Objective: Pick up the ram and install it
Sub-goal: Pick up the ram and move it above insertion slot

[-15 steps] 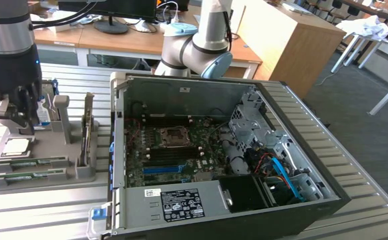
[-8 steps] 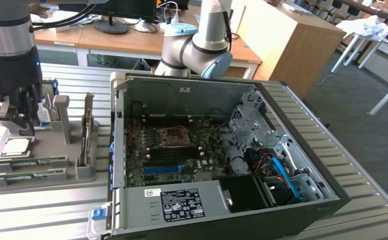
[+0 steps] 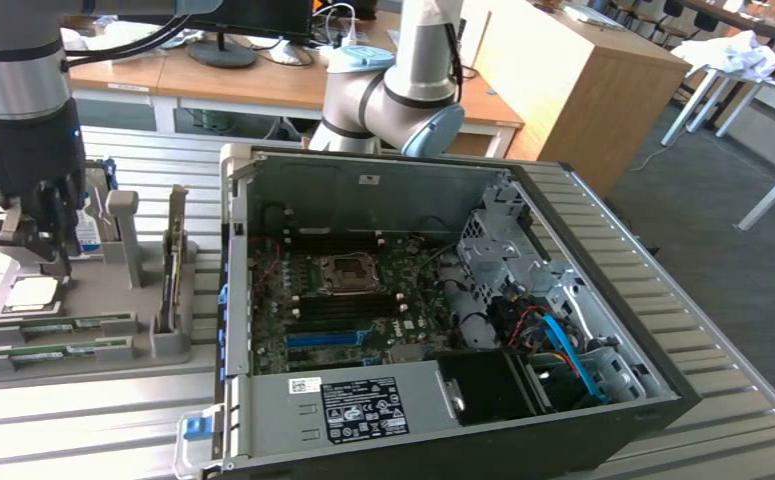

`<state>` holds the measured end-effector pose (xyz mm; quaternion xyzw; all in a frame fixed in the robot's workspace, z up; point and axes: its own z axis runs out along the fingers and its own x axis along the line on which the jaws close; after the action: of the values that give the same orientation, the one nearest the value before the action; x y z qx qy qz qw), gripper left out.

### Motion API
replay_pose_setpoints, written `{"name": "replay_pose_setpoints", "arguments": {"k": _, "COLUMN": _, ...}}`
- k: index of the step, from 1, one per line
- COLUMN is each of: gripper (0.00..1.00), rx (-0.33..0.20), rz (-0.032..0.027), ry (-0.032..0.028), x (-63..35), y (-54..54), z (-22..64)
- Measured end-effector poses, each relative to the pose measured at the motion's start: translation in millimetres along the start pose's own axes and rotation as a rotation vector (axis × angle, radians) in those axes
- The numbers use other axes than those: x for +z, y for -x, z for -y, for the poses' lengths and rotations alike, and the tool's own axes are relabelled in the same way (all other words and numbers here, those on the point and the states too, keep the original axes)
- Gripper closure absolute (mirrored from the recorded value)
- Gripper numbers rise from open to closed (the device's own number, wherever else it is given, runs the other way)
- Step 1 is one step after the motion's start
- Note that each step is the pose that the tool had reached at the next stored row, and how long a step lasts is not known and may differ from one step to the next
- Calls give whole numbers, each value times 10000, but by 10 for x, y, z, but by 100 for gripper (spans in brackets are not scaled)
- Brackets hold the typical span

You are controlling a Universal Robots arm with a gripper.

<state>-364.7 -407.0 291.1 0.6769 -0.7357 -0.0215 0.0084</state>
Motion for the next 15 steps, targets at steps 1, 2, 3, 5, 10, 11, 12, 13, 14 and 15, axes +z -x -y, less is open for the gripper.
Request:
{"name": "replay_pose_setpoints", "arguments": {"k": 1, "gripper": 67, "rx": 0, "rz": -1, "ry": 0, "x": 5, "y": 0, "z": 0}}
{"name": "replay_pose_setpoints", "arguments": {"k": 2, "gripper": 67, "rx": 0, "rz": -1, "ry": 1, "x": 11, "y": 0, "z": 1}}
{"name": "replay_pose_setpoints", "arguments": {"k": 3, "gripper": 67, "rx": 0, "rz": -1, "ry": 0, "x": 17, "y": 0, "z": 1}}
{"name": "replay_pose_setpoints", "arguments": {"k": 5, "gripper": 67, "rx": 0, "rz": 0, "ry": 0, "x": 28, "y": 0, "z": 1}}
{"name": "replay_pose_setpoints", "arguments": {"k": 10, "gripper": 67, "rx": 0, "rz": -1, "ry": 0, "x": 55, "y": -1, "z": 2}}
{"name": "replay_pose_setpoints", "arguments": {"k": 11, "gripper": 67, "rx": 0, "rz": -1, "ry": 0, "x": 61, "y": -1, "z": 3}}
{"name": "replay_pose_setpoints", "arguments": {"k": 12, "gripper": 67, "rx": 1, "rz": -1, "ry": 1, "x": 66, "y": -1, "z": 3}}
{"name": "replay_pose_setpoints", "arguments": {"k": 13, "gripper": 67, "rx": 0, "rz": 0, "ry": 0, "x": 72, "y": -1, "z": 3}}
{"name": "replay_pose_setpoints", "arguments": {"k": 14, "gripper": 67, "rx": 0, "rz": 0, "ry": 0, "x": 77, "y": -1, "z": 3}}
{"name": "replay_pose_setpoints", "arguments": {"k": 15, "gripper": 67, "rx": 0, "rz": -1, "ry": 0, "x": 82, "y": -1, "z": 4}}
